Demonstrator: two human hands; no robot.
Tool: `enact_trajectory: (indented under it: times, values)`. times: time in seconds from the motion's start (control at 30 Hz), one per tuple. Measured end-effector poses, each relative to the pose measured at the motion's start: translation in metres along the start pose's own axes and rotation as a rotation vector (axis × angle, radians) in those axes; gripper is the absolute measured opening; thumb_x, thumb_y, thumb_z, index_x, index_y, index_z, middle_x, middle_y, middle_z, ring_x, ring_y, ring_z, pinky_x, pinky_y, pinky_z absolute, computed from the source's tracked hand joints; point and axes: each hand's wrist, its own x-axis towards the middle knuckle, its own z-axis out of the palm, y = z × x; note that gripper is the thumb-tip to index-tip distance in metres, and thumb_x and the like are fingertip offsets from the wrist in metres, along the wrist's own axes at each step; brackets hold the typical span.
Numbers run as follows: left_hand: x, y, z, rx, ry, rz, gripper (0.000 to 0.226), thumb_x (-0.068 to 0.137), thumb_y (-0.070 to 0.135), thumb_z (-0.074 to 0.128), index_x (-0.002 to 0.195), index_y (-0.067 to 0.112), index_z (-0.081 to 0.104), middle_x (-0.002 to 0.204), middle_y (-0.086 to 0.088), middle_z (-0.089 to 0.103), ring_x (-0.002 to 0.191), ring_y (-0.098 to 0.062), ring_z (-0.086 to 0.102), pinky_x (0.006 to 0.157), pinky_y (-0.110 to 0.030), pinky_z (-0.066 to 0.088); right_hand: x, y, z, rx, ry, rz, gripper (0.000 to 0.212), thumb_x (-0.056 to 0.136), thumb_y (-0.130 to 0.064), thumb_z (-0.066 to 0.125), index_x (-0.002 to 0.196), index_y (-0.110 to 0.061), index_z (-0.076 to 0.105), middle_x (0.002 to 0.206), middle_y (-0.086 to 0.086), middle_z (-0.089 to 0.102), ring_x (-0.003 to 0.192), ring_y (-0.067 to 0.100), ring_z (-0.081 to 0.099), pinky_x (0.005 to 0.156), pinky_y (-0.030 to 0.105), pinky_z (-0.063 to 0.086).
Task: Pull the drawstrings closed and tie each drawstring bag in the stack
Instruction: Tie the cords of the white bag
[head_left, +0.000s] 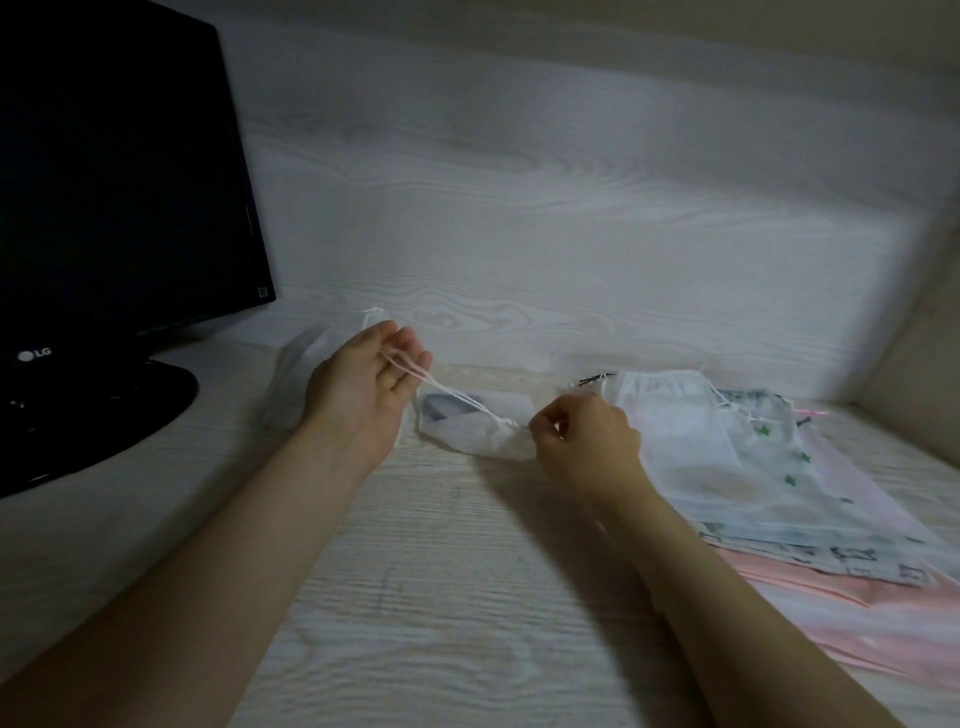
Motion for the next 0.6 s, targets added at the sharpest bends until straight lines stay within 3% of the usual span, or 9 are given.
enact_trajectory:
  times: [0.07, 0.13, 0.23, 0.33, 0.43, 0.5, 0.6]
  values:
    - [0.002, -0.004, 0.000, 0.076, 0.056, 0.037, 0.019, 0.107, 0.013, 0.057, 0.093, 0.011, 0.070, 0.070, 0.002, 0.069, 0.058, -0.008, 0.059, 0.076, -0.028, 0.057, 0.001, 0.002, 0.000, -0.034, 0.015, 0.015, 0.021, 0.097, -0.025, 0.056, 0.096, -0.022, 0.076, 0.104, 0.002, 0.072, 0.104, 0.035, 0.055, 0.083, 0.039, 0.036]
    - [0.003, -0.006, 0.000, 0.127, 0.093, 0.080, 0.022, 0.110, 0.014, 0.054, 0.094, 0.012, 0.069, 0.076, 0.001, 0.068, 0.059, -0.007, 0.055, 0.073, -0.026, 0.056, 0.002, 0.004, -0.002, -0.086, 0.041, 0.011, 0.022, 0.097, -0.019, 0.053, 0.092, -0.020, 0.074, 0.101, 0.004, 0.070, 0.099, 0.035, 0.053, 0.078, 0.039, 0.032]
    - [0.005, -0.005, -0.004, 0.101, 0.129, 0.101, 0.018, 0.110, 0.012, 0.054, 0.097, 0.009, 0.067, 0.088, -0.004, 0.071, 0.071, -0.011, 0.065, 0.074, -0.028, 0.061, 0.003, 0.010, -0.010, -0.097, 0.081, 0.002, 0.023, 0.095, -0.012, 0.050, 0.090, -0.016, 0.073, 0.101, 0.010, 0.070, 0.097, 0.039, 0.060, 0.077, 0.040, 0.044]
    - [0.008, -0.006, -0.011, 0.012, 0.148, 0.083, 0.015, 0.111, 0.007, 0.048, 0.103, 0.002, 0.060, 0.099, -0.014, 0.072, 0.075, -0.018, 0.077, 0.075, -0.035, 0.065, 0.001, 0.011, -0.017, -0.076, 0.113, 0.072, 0.025, 0.104, -0.026, 0.050, 0.101, -0.015, 0.072, 0.102, 0.013, 0.068, 0.094, 0.042, 0.062, 0.072, 0.038, 0.043]
    - [0.009, -0.008, -0.009, -0.058, 0.188, 0.085, 0.024, 0.112, 0.006, 0.037, 0.097, 0.002, 0.055, 0.092, -0.017, 0.072, 0.063, -0.021, 0.077, 0.064, -0.037, 0.065, -0.002, 0.007, -0.021, -0.135, 0.155, 0.100, 0.031, 0.106, -0.039, 0.050, 0.100, -0.017, 0.070, 0.100, 0.014, 0.068, 0.089, 0.040, 0.061, 0.070, 0.037, 0.041]
    - [0.010, -0.009, -0.008, -0.025, 0.239, 0.079, 0.028, 0.112, 0.007, 0.037, 0.089, 0.008, 0.055, 0.079, -0.008, 0.067, 0.050, -0.014, 0.063, 0.053, -0.029, 0.059, -0.004, 0.005, -0.024, -0.138, 0.163, 0.103, 0.025, 0.106, -0.035, 0.051, 0.104, -0.020, 0.071, 0.099, 0.012, 0.069, 0.087, 0.037, 0.060, 0.070, 0.036, 0.039]
    - [0.009, -0.009, -0.010, 0.340, 0.170, 0.169, 0.020, 0.110, 0.009, 0.044, 0.095, 0.013, 0.057, 0.073, -0.002, 0.055, 0.047, -0.009, 0.040, 0.045, -0.022, 0.038, -0.003, 0.006, -0.021, -0.087, 0.135, 0.049, 0.019, 0.102, -0.020, 0.052, 0.101, -0.018, 0.071, 0.097, 0.010, 0.071, 0.087, 0.035, 0.061, 0.069, 0.035, 0.040]
